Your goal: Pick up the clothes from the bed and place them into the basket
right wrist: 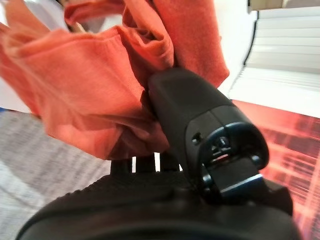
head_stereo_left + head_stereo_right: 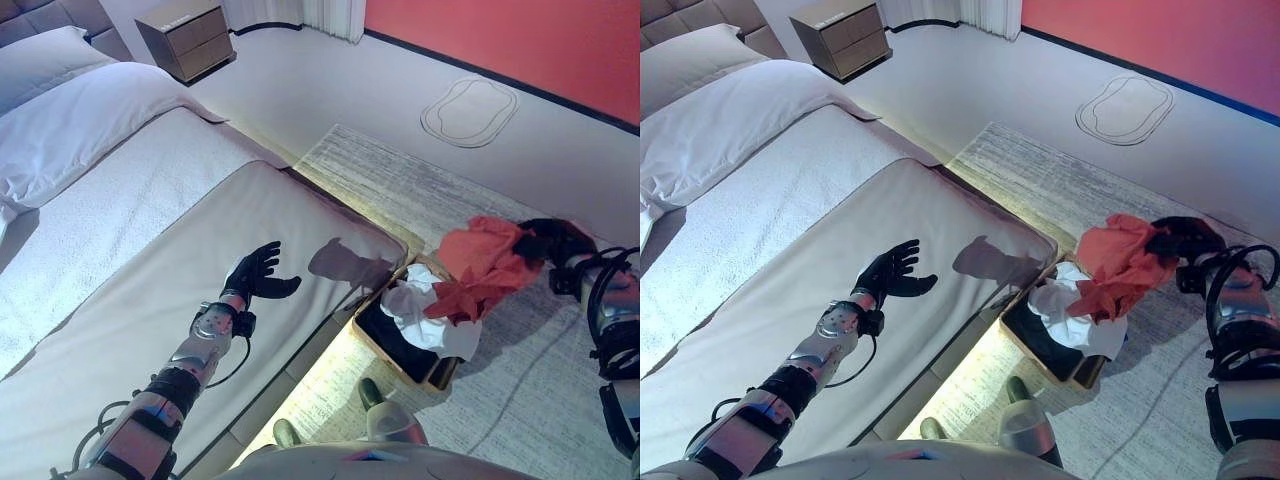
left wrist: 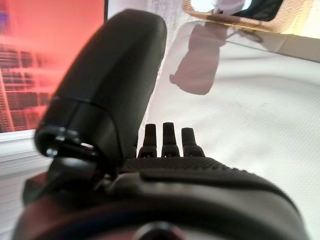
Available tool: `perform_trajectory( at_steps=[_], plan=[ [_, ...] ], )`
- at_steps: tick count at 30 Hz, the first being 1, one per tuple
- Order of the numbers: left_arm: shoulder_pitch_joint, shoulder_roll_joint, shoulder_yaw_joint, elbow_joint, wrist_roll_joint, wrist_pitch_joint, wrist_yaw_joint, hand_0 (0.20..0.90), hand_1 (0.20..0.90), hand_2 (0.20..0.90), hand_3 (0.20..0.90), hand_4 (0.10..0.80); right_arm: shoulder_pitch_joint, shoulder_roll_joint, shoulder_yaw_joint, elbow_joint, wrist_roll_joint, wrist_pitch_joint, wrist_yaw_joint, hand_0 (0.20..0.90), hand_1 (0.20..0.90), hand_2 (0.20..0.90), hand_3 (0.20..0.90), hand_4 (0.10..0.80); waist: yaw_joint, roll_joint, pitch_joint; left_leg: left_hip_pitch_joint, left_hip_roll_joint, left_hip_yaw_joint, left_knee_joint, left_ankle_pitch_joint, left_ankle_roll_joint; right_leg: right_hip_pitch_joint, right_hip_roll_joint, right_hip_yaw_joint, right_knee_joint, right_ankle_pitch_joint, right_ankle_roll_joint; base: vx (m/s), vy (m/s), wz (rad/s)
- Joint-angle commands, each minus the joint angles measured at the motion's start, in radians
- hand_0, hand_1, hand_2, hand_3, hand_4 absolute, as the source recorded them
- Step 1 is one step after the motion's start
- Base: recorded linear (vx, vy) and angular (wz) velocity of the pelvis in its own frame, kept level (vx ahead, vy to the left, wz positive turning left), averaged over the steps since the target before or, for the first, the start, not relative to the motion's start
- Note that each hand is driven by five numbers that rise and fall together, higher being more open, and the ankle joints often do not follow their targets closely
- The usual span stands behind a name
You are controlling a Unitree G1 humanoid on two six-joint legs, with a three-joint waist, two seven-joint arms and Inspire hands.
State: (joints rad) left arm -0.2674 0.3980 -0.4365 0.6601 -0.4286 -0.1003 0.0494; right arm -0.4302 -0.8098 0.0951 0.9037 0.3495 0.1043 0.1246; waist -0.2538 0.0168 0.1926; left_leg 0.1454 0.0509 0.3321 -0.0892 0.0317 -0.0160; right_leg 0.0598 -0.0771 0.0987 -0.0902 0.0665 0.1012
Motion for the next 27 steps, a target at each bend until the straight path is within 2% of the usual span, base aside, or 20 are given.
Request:
perform_trajectory(
  at_steps=[1,2,20,25,27],
  plan=[
    [-0.043,0.001,-0.004,0.009,0.035,-0.068,0.007,0.900,0.900,0.900,0.900,0.800,-0.070,-0.006,0.003,0.010,-0.026,-0.116,-0.046,0.399,0.399,0.399,0.315,0.215,0.026,-0.012,-0.085,-0.008,0.002,0.015,0.138,-0.199,0.031,-0.114,0.032,-0.002,0.102,-0.017,0.007,0.000,0.000,0.00],
    [-0.042,0.000,-0.004,0.010,0.035,-0.071,0.006,0.900,0.900,0.900,0.900,0.800,-0.067,0.000,0.004,0.017,-0.033,-0.118,-0.048,0.900,0.900,0.900,0.900,0.800,0.027,-0.012,-0.084,-0.008,0.001,0.015,0.140,-0.200,0.031,-0.115,0.032,-0.002,0.102,-0.017,0.007,0.032,-0.015,-0.01],
    [-0.029,-0.009,0.002,0.018,0.058,-0.084,0.004,0.900,0.900,0.900,0.900,0.800,0.008,0.075,0.024,0.040,-0.079,-0.141,-0.071,0.900,0.900,0.900,0.900,0.800,0.047,-0.018,-0.076,-0.004,0.001,-0.003,0.127,-0.191,0.030,-0.111,0.031,-0.003,0.095,-0.012,0.011,0.000,0.000,0.00],
    [-0.018,-0.009,0.010,0.008,0.056,-0.087,0.016,0.900,0.900,0.900,0.900,0.800,0.039,0.082,0.018,0.009,-0.078,-0.153,-0.113,0.900,0.900,0.900,0.900,0.800,0.052,-0.020,-0.076,0.003,0.001,-0.013,0.112,-0.181,0.028,-0.102,0.031,-0.006,0.093,-0.013,0.013,0.003,0.000,0.01],
    [-0.005,-0.005,0.016,-0.005,0.047,-0.088,0.024,0.900,0.900,0.900,0.900,0.800,0.059,0.089,0.007,-0.066,-0.055,-0.160,-0.170,0.900,0.900,0.900,0.900,0.800,0.053,-0.020,-0.075,0.006,-0.001,-0.025,0.101,-0.173,0.027,-0.097,0.032,-0.011,0.094,-0.015,0.012,0.017,0.000,0.06]
  ],
)
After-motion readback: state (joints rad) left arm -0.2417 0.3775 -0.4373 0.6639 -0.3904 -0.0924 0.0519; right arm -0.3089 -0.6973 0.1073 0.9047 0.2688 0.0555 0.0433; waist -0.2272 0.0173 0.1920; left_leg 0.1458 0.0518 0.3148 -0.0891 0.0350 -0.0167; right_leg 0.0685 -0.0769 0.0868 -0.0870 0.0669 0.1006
